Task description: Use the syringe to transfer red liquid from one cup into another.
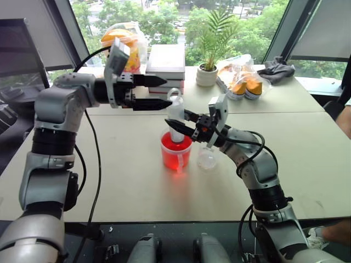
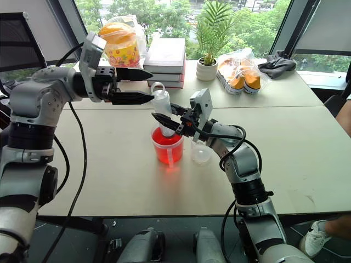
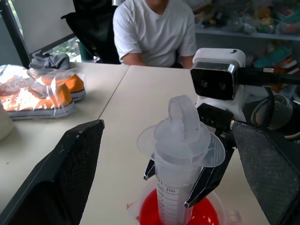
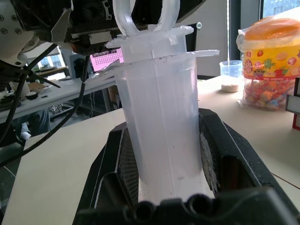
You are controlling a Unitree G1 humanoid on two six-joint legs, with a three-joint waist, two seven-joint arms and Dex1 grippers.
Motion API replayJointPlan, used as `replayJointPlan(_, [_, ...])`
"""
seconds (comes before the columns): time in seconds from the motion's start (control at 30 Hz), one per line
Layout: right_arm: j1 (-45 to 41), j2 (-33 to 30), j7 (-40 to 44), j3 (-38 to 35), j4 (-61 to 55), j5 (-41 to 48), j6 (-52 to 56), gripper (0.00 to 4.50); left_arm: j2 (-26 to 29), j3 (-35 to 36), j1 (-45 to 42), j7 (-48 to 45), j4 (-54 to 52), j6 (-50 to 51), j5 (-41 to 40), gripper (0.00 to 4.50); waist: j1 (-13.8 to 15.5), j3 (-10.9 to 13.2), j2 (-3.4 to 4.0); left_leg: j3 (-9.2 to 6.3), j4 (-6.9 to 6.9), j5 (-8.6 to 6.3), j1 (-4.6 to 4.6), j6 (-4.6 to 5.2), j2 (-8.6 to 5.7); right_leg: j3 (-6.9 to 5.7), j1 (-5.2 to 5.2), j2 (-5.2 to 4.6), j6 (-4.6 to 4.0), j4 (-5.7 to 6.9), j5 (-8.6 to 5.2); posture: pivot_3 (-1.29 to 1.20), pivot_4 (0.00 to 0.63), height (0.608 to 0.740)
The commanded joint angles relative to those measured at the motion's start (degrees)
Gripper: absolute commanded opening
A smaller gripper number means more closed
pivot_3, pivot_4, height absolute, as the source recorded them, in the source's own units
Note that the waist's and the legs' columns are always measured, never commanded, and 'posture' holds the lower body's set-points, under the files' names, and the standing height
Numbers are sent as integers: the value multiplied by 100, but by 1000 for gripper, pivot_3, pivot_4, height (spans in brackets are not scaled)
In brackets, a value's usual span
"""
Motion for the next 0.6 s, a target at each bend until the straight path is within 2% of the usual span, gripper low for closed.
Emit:
replayJointPlan(0.03, [-11, 10, 12, 9, -182, 25, -97, 1417, -78, 18, -170, 78, -97, 93, -23, 4227, 1, 0, 0, 0, 0, 0, 0, 0, 0, 0, 0, 0, 0, 0, 0, 0, 150, 740])
replayJointPlan(0.13, [-4, -2, 4, 17, -203, 11, -85, 1417, -190, 27, -115, 140, -215, 187, -65, 3133, 4, 0, 0, 0, 0, 0, 0, 0, 0, 0, 0, 0, 0, 0, 0, 0, 150, 740])
replayJointPlan(0.3, [1, -10, -9, 31, -223, 4, -71, 1417, -275, 21, 23, 195, -427, 249, -87, 415, 2, 1, -1, -1, 0, 0, 0, 0, 0, 1, 0, -1, 0, 0, 0, 0, 150, 740])
replayJointPlan(0.33, [-2, -13, -13, 34, -228, 6, -63, 1417, -288, 22, 37, 204, -466, 277, -100, 36, 1, 1, -1, -1, 0, 0, 0, 0, 0, 1, 0, -1, 0, 0, 0, 0, 150, 740])
replayJointPlan(0.47, [-19, -21, -17, 38, -250, 28, -32, 1417, -298, -1, 66, 181, -572, 326, -128, 36, 0, 1, -1, -1, 0, 0, 0, 0, 0, 1, 0, -1, 0, 0, 0, 0, 150, 740])
replayJointPlan(0.6, [-34, -35, 44, 51, -240, 105, 82, 1417, -339, 120, -258, 269, -305, 233, -88, 36, 5, 1, -1, -2, 0, 0, 0, 0, 0, 1, 0, 0, 0, 0, 0, 0, 150, 740])
